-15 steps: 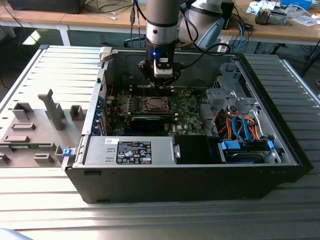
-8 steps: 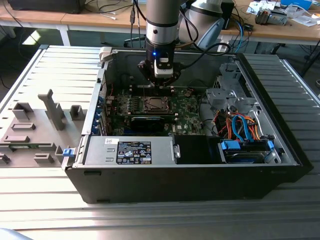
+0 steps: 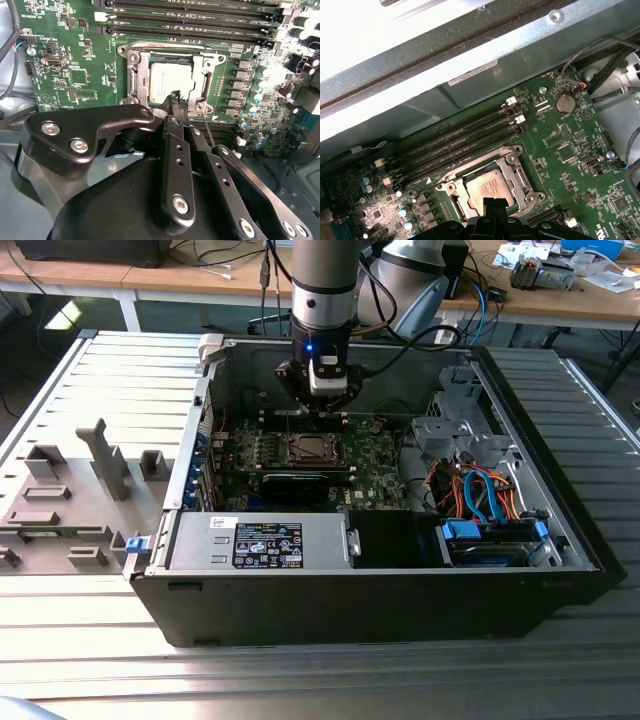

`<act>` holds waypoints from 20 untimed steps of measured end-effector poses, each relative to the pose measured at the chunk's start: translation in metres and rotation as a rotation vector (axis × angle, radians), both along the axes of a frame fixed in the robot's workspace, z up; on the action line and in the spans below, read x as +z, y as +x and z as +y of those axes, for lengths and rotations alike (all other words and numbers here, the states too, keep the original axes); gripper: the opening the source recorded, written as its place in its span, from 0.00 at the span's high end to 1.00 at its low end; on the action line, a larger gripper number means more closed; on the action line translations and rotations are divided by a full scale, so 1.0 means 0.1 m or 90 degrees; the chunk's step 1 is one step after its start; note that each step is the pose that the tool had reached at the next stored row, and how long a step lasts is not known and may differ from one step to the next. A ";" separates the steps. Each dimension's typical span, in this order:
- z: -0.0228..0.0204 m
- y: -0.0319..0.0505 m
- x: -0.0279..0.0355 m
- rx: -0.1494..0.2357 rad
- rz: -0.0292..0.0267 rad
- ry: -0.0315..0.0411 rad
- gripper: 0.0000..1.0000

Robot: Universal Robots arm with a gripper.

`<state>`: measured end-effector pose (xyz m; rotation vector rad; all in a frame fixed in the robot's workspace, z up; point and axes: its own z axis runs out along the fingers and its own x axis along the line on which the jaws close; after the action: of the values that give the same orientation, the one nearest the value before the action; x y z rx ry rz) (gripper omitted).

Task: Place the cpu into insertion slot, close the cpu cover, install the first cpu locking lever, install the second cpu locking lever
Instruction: 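Install the first cpu locking lever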

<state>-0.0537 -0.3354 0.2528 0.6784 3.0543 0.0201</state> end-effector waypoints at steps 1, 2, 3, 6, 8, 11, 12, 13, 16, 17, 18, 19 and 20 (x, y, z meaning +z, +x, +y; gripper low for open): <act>0.000 0.000 0.000 0.001 0.0000 0.0000 0.89; 0.000 0.000 0.000 0.003 0.0000 0.0000 0.89; 0.000 0.000 0.000 0.005 0.0000 0.0000 0.89; 0.000 0.000 0.000 0.009 0.0000 0.0000 0.89; 0.000 0.000 0.000 0.011 0.0000 0.0000 0.89; 0.000 0.000 0.000 0.014 0.0000 0.0000 0.89; 0.000 0.000 0.000 0.015 0.0000 0.0000 0.89; 0.000 0.000 0.000 0.016 0.0000 0.0000 0.89; 0.000 0.000 0.000 0.019 0.0000 0.0000 0.89; 0.000 0.000 0.000 0.020 0.0000 0.0000 0.89; 0.000 0.000 0.000 0.022 0.0000 0.0000 0.89; 0.000 0.000 0.000 0.023 0.0000 0.0000 0.89; 0.000 0.000 0.000 0.024 0.0000 0.0000 0.89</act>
<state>-0.0537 -0.3354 0.2528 0.6216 3.0666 0.0206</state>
